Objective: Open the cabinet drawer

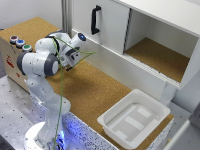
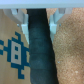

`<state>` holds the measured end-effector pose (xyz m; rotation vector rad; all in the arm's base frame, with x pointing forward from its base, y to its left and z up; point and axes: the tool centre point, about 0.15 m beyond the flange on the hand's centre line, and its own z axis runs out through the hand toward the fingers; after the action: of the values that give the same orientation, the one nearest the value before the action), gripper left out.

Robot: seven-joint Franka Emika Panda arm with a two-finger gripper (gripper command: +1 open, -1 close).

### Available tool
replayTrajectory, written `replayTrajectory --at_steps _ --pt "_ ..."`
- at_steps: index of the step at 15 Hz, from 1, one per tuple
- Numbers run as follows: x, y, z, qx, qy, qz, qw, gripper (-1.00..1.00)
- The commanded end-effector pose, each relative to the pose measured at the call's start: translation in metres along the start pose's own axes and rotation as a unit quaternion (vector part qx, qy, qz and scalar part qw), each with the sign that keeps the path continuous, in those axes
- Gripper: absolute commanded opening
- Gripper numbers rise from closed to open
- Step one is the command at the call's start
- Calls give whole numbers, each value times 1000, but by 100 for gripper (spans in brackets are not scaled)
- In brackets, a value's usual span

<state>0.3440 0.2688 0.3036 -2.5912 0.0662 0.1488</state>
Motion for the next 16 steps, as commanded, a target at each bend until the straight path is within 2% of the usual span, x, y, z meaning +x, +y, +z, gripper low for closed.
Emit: replayTrajectory --at_steps 1,16 --pt "25 43 10 22 0 10 1000 -100" --pt "37 81 -16 21 25 29 999 -100"
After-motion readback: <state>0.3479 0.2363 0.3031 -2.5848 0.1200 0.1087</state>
